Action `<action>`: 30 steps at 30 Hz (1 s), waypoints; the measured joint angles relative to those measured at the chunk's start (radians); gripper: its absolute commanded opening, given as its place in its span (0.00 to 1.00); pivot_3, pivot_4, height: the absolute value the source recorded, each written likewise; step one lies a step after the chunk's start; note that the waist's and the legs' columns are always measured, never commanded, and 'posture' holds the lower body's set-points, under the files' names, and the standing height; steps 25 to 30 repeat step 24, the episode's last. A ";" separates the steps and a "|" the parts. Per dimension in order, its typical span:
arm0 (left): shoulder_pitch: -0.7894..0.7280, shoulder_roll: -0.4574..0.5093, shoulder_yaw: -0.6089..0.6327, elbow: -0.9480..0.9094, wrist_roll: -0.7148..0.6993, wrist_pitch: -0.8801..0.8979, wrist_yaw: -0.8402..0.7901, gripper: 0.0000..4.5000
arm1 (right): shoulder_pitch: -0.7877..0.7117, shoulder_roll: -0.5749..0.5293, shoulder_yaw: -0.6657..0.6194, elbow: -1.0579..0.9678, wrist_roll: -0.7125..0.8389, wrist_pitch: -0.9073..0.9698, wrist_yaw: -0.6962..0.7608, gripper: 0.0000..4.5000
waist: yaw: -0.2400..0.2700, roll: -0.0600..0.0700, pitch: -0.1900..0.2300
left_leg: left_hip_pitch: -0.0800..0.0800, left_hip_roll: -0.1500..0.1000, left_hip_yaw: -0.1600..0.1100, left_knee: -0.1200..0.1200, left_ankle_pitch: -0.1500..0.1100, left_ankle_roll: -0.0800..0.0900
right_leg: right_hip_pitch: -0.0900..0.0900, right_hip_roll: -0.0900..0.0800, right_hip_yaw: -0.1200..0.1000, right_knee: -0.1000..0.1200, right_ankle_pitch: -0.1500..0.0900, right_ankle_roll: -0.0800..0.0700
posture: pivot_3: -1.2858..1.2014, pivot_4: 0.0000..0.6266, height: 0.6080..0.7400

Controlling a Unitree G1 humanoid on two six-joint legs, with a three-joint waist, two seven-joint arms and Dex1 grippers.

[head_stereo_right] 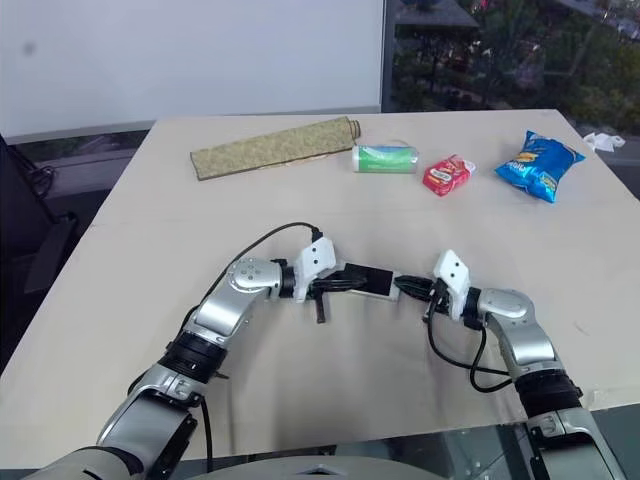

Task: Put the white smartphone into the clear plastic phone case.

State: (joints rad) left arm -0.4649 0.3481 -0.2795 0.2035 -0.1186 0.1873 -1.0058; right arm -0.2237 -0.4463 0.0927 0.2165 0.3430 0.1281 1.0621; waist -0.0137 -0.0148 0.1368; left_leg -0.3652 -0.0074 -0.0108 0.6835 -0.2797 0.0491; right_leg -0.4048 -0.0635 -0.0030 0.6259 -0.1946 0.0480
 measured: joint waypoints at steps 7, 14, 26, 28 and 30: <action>0.063 0.032 0.130 -0.103 -0.125 -0.016 -0.004 0.37 | 0.016 -0.036 -0.068 -0.043 0.088 0.019 0.070 0.87 | 0.002 0.009 0.009 | -0.019 -0.001 0.000 -0.003 0.000 0.001 | -0.018 0.001 -0.002 -0.001 0.005 -0.002 | 0.52 0.24 1.00; 0.169 0.180 0.251 -0.151 -0.177 0.015 -0.008 1.00 | 0.017 -0.173 -0.123 0.010 0.074 -0.069 0.167 1.00 | 0.007 0.009 0.020 | -0.018 -0.004 0.002 -0.005 -0.001 0.002 | -0.018 0.001 -0.005 -0.003 0.003 -0.005 | 0.52 0.24 1.00; 0.297 0.290 0.318 -0.117 -0.175 -0.009 0.010 1.00 | -0.065 -0.291 -0.187 0.322 0.042 -0.207 0.319 1.00 | 0.007 0.007 0.029 | -0.017 -0.004 0.003 -0.005 -0.001 0.002 | -0.018 -0.002 -0.004 -0.003 0.003 -0.005 | 0.52 0.24 1.00; 0.297 0.290 0.318 -0.117 -0.175 -0.009 0.010 1.00 | -0.065 -0.291 -0.187 0.322 0.042 -0.207 0.319 1.00 | 0.007 0.007 0.029 | -0.017 -0.004 0.003 -0.005 -0.001 0.002 | -0.018 -0.002 -0.004 -0.003 0.003 -0.005 | 0.52 0.24 1.00; 0.297 0.290 0.318 -0.117 -0.175 -0.009 0.010 1.00 | -0.065 -0.291 -0.187 0.322 0.042 -0.207 0.319 1.00 | 0.007 0.007 0.029 | -0.017 -0.004 0.003 -0.005 -0.001 0.002 | -0.018 -0.002 -0.004 -0.003 0.003 -0.005 | 0.52 0.24 1.00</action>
